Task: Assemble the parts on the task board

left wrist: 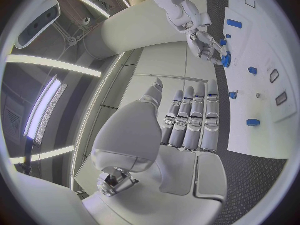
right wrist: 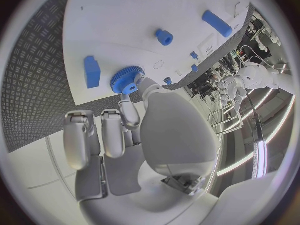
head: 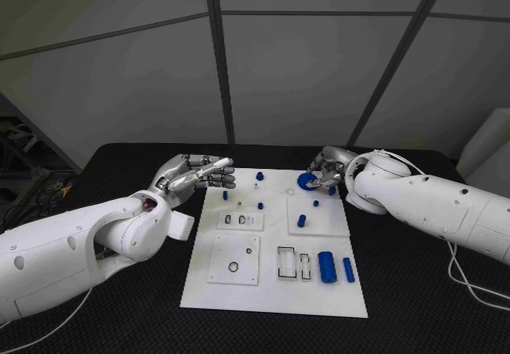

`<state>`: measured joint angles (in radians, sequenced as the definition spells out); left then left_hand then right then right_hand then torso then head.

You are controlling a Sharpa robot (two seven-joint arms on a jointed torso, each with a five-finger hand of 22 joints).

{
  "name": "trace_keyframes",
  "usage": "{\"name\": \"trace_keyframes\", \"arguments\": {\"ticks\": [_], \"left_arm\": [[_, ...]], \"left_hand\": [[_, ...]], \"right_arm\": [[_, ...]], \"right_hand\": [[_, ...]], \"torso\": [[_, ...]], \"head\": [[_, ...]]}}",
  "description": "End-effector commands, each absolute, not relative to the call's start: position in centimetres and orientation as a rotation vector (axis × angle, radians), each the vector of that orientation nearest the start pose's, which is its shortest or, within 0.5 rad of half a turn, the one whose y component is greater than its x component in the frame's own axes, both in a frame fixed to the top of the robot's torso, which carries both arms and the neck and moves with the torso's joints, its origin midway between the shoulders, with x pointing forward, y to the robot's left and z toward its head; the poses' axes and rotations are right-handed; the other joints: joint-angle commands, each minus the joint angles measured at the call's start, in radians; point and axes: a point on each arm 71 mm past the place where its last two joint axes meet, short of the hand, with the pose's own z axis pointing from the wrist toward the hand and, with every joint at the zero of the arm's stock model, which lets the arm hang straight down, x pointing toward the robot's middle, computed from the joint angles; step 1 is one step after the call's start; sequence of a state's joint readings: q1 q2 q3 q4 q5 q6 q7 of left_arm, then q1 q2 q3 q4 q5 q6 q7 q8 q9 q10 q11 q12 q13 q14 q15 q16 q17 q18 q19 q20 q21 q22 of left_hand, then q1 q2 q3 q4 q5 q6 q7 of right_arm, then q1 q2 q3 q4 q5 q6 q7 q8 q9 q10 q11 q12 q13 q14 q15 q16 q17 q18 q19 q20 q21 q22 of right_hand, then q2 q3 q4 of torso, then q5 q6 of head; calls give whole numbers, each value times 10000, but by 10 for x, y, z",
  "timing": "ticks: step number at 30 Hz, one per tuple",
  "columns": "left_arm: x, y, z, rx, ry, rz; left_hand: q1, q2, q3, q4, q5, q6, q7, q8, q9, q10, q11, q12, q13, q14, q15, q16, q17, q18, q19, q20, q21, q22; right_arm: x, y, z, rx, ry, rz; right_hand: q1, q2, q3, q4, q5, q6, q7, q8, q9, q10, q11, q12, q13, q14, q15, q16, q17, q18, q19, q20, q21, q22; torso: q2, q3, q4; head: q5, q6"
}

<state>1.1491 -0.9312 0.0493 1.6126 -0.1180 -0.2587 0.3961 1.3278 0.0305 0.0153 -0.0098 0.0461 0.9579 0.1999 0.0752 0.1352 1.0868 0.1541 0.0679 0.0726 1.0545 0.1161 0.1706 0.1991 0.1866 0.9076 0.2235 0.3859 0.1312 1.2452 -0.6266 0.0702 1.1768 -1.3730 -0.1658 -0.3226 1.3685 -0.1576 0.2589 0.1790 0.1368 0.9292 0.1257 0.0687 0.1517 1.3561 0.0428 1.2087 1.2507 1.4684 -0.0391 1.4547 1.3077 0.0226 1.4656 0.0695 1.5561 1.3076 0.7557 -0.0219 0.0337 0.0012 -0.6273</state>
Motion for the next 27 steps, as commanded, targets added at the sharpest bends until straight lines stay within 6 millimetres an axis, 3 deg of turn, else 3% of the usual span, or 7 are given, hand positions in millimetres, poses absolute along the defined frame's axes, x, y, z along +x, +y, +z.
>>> {"name": "trace_keyframes", "arguments": {"ticks": [1,6,13,27], "left_arm": [[473,220,-158,-9836,14171,-16318],[473,220,-158,-9835,14191,-16333],[473,220,-158,-9840,14196,-16324],[473,221,-158,-9843,14200,-16319]], "left_hand": [[-3,101,-5,-61,53,36,20,-63,13,-3,12,-29,-9,81,2,-19,9,-16,107,1,-43,-16],[-3,101,-5,-61,53,35,20,-64,13,-4,13,-30,-9,82,2,-20,9,-16,109,1,-43,-17],[-6,104,-6,-62,52,32,23,-66,12,-8,14,-32,-10,87,1,-23,9,-17,117,-1,-44,-20],[-5,128,-2,-68,48,29,24,-71,12,-15,16,-34,-12,103,-1,-37,9,-18,144,-5,-51,-32]], "right_arm": [[566,-202,-161,784,17767,3598],[566,-198,-158,413,17394,3346],[565,-195,-151,-47,16418,3102],[548,-171,-133,-1180,14600,3779]], "right_hand": [[52,30,75,3,33,147,-4,63,36,68,-24,79,38,616,51,41,630,-181,936,91,56,2437],[9,154,140,-25,32,597,-78,221,176,189,-85,293,241,611,10,49,639,-189,957,63,73,2473],[292,430,409,-362,67,1209,-250,427,424,375,-234,588,521,613,-112,69,672,-214,1022,-45,124,2582],[289,452,462,-545,88,1413,-315,446,547,504,-294,779,703,613,-165,71,675,-226,1052,-103,147,2632]], "torso": [[2,-4,-8],[-2,-6,6],[-5,-8,-3],[-14,-6,8]], "head": [[4,-16],[-5,-36],[-7,-42],[-2,23]]}}
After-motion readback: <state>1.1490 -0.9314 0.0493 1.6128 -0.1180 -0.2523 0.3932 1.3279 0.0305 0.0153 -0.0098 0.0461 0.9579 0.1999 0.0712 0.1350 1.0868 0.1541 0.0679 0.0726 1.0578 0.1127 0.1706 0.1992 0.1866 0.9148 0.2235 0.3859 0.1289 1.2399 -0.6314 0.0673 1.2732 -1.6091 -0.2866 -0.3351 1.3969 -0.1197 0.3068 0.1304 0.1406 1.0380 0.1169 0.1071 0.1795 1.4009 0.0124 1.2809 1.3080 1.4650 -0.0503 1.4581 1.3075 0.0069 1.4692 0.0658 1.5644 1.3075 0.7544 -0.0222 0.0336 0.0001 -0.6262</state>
